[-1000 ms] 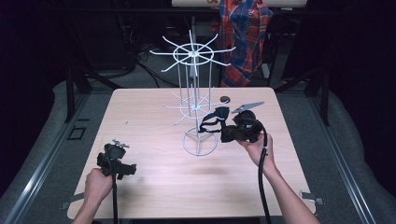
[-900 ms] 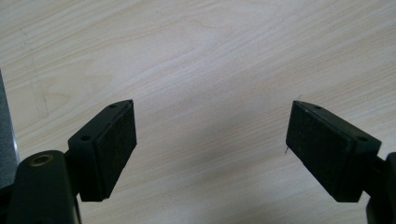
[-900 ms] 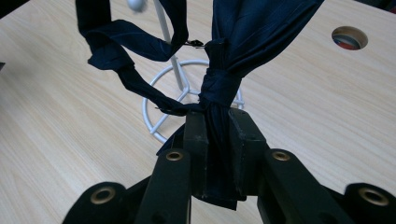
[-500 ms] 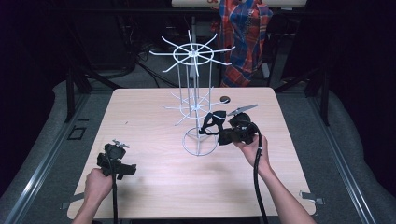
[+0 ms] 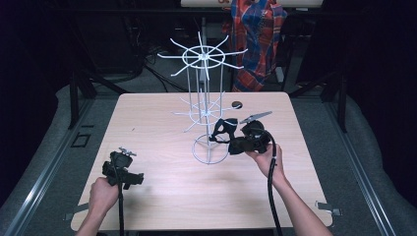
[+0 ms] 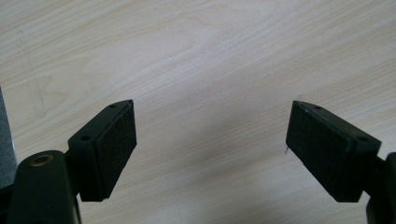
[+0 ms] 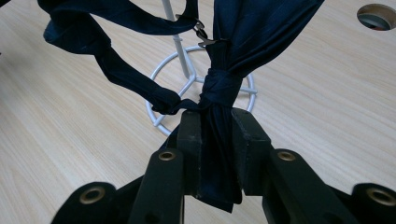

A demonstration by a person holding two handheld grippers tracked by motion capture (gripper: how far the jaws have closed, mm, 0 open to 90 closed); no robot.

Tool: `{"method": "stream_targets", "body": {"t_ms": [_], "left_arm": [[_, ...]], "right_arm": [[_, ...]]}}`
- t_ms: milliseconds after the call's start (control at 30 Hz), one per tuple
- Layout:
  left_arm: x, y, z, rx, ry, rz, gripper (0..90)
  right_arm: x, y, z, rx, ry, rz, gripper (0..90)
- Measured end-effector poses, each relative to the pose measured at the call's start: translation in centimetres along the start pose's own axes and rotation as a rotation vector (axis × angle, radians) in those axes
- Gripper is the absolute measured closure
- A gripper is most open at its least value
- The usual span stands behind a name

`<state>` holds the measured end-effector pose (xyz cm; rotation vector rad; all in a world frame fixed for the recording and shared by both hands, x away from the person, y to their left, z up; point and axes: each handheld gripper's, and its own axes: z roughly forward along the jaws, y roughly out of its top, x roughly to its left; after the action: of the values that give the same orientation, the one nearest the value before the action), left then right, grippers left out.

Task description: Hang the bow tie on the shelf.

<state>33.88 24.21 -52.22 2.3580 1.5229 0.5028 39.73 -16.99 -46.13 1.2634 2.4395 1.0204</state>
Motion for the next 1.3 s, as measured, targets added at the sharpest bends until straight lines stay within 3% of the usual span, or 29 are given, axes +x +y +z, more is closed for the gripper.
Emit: {"method": "stream_targets", "body": {"t_ms": [667,1300], "left_arm": [[-0.1,0.0,-0.2,-0.008,0.004,0.000,16.6],[-0.1,0.0,-0.2,-0.010,-0.001,0.004,16.6]], "right_arm": [[-0.1,-0.3,-1.6,-0.007,0.025,0.005,60.0],[-0.3,-1.8,-6.2,-0.017,-0.006,-0.017,25.8]]}}
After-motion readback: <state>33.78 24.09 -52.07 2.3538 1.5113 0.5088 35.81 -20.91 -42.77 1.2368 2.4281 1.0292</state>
